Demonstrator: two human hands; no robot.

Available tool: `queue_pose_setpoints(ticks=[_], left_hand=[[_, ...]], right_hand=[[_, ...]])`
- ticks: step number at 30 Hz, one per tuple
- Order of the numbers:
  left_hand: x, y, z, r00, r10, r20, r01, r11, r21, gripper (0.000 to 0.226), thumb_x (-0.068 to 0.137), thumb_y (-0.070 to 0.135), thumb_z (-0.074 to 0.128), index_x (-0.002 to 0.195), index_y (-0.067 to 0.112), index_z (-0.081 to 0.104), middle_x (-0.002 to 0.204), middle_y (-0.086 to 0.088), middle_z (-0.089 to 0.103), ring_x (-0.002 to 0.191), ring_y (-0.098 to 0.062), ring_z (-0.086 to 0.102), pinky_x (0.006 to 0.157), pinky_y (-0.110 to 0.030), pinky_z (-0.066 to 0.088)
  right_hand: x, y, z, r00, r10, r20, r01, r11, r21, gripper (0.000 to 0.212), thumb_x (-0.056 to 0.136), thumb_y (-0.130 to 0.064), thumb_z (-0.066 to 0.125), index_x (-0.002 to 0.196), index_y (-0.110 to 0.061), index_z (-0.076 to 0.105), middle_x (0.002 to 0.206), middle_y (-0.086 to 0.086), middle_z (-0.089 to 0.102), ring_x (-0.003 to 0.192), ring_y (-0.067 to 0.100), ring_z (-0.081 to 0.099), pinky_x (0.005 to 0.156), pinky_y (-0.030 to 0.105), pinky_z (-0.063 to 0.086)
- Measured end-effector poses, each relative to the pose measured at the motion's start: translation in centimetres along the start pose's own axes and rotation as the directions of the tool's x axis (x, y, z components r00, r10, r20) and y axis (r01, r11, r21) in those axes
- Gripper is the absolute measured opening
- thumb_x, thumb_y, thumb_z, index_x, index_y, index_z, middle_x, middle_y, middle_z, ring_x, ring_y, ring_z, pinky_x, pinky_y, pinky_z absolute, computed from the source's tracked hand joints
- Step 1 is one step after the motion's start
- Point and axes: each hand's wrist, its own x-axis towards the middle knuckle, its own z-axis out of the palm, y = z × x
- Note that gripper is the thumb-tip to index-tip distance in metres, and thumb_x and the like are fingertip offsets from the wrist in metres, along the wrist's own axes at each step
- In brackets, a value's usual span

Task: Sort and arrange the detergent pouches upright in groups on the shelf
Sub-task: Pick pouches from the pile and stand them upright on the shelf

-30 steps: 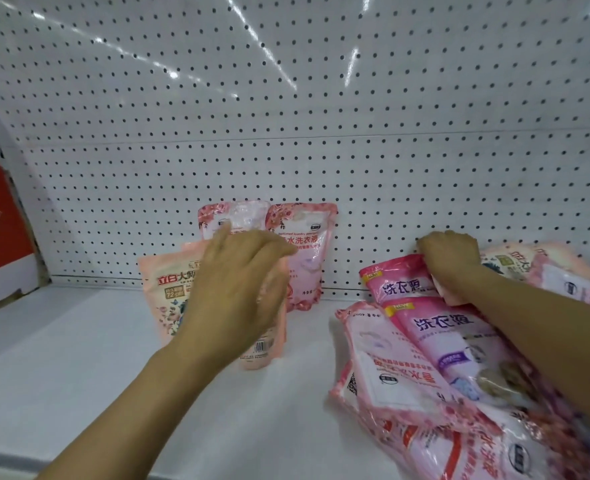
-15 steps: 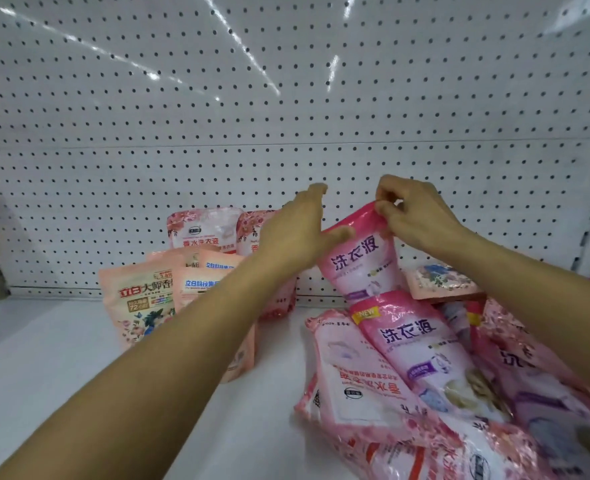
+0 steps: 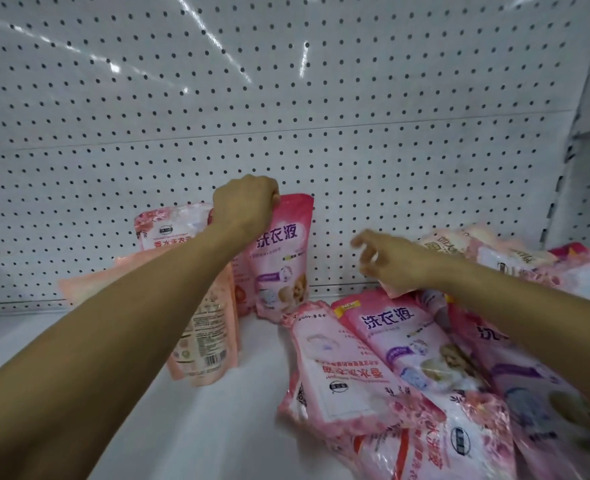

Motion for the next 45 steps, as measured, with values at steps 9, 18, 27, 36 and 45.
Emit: queue_pose_setpoints(ticks=[9,18,27,36,45], left_hand=[[-0.5,0.0,-0.2,0.994,0.029,0.109,-0.04,0.994,0.104,0.025,0.098,0.027,0.049,0.112,0.02,0.068,0.102,-0.005,0.068,0.09,-0.029,0.064,0.07,-0.034,0.039],[-9.6,1.3,-4.0,0.924,0.381,0.023,-0.341,0.85,-0.401,0.042,0.094,0.034,0.061,0.134,0.025,0.055,0.13,0.005,0.057,0.118,-0.013,0.052,0.093,-0.03,0.042],[-15.8,0.5,-2.2,0.641,0.545,0.541,-0.236,0.81,-0.537,0.037,0.1,0.024,0.054,0.134,0.036,0.056,0.139,0.022,0.053,0.118,0.005,0.048,0.095,-0.015,0.039],[-18.4,0.1,0.6,0.511,0.519,0.685,-0.06,0.817,-0.574,0.088,0.065,0.079,0.065,0.143,0.044,0.043,0.154,0.026,0.031,0.146,0.006,0.015,0.117,-0.017,0.014],[-21.1,0.9,-1.7,0.908,0.412,-0.076,-0.382,0.74,-0.554,0.029,0.095,0.025,0.046,0.11,0.031,0.071,0.11,0.015,0.074,0.101,-0.004,0.068,0.109,-0.033,0.04]], right_hand=[[0.6,0.6,3.1,0.94,0.123,0.317,0.028,0.901,-0.433,0.053,0.093,-0.049,0.049,0.138,-0.022,0.046,0.14,0.009,0.049,0.127,0.028,0.047,0.108,0.041,0.039],[-1.7,1.1,-1.6,0.978,-0.179,0.111,0.201,0.946,-0.254,0.011,0.085,-0.031,0.061,0.074,-0.027,0.06,0.089,-0.007,0.057,0.093,0.019,0.055,0.084,0.038,0.047],[-4.8,-3.1,-9.5,0.974,-0.22,-0.044,0.215,0.971,-0.1,0.019,0.085,-0.018,0.072,0.068,-0.021,0.064,0.064,-0.006,0.068,0.059,0.007,0.061,0.057,0.025,0.046],[-1.1,-5.8,-9.5,0.903,-0.202,-0.38,0.211,0.977,-0.019,0.011,0.089,-0.018,0.068,0.081,-0.012,0.063,0.08,0.005,0.065,0.066,0.015,0.059,0.057,0.024,0.045],[-0.1,-8.3,-9.6,0.885,-0.268,-0.382,0.297,0.955,0.018,0.007,0.086,-0.016,0.07,0.084,-0.012,0.065,0.077,-0.001,0.065,0.064,0.01,0.059,0.055,0.022,0.042]])
